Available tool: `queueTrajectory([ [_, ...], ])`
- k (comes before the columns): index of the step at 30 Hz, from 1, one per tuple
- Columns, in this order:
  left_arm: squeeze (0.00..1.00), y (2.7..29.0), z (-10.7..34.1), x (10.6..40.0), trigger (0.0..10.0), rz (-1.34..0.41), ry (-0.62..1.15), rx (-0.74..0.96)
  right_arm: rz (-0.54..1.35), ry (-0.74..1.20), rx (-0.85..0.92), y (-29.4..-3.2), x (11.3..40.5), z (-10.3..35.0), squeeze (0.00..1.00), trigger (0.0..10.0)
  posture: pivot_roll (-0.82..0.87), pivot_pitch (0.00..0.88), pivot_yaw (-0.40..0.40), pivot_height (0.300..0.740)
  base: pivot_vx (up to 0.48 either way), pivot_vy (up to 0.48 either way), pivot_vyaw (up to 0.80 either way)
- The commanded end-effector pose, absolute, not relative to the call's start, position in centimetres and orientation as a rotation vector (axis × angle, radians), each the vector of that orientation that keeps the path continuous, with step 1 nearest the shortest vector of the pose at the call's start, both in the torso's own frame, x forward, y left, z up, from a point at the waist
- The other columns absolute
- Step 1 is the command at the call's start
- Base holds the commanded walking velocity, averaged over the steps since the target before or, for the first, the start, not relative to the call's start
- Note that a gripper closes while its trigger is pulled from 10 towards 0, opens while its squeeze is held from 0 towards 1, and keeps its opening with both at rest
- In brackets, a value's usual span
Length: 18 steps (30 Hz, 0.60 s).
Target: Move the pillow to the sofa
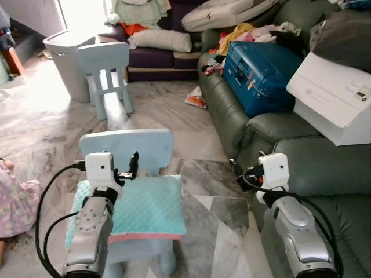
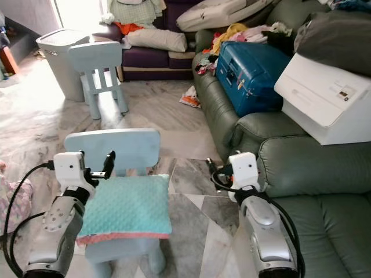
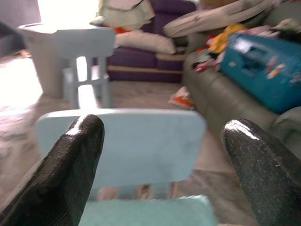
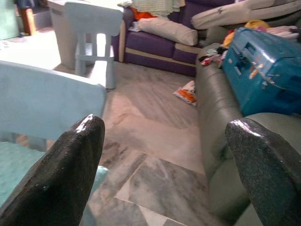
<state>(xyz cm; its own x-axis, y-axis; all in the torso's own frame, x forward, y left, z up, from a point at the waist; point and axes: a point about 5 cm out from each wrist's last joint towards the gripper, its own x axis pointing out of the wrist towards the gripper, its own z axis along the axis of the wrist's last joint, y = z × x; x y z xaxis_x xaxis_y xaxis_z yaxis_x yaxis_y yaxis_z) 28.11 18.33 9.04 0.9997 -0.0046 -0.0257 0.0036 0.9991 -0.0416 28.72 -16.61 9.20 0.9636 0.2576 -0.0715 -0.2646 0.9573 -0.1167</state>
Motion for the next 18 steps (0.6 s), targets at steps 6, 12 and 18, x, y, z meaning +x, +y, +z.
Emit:
queueTrajectory([
  [6,0.00,19.2,8.5,28.2,10.0,0.064,0.058,-0.013,0.258,0.050,-0.123,-16.8,28.7,9.3,0.00,10.0,-0.12,0.000,-0.044,0.740,0.000,0.000,0.00],
  [12,0.00,19.6,8.4,28.1,10.0,0.079,0.066,-0.021,0.268,0.053,-0.123,-16.6,28.8,9.2,0.00,10.0,-0.11,0.000,-0.046,0.740,0.000,0.000,0.00],
  [18,0.00,19.3,8.2,28.2,10.0,0.074,0.069,-0.014,0.281,0.040,-0.156,-16.5,28.9,9.4,0.00,10.0,-0.11,0.000,-0.047,0.740,0.000,0.000,0.13],
])
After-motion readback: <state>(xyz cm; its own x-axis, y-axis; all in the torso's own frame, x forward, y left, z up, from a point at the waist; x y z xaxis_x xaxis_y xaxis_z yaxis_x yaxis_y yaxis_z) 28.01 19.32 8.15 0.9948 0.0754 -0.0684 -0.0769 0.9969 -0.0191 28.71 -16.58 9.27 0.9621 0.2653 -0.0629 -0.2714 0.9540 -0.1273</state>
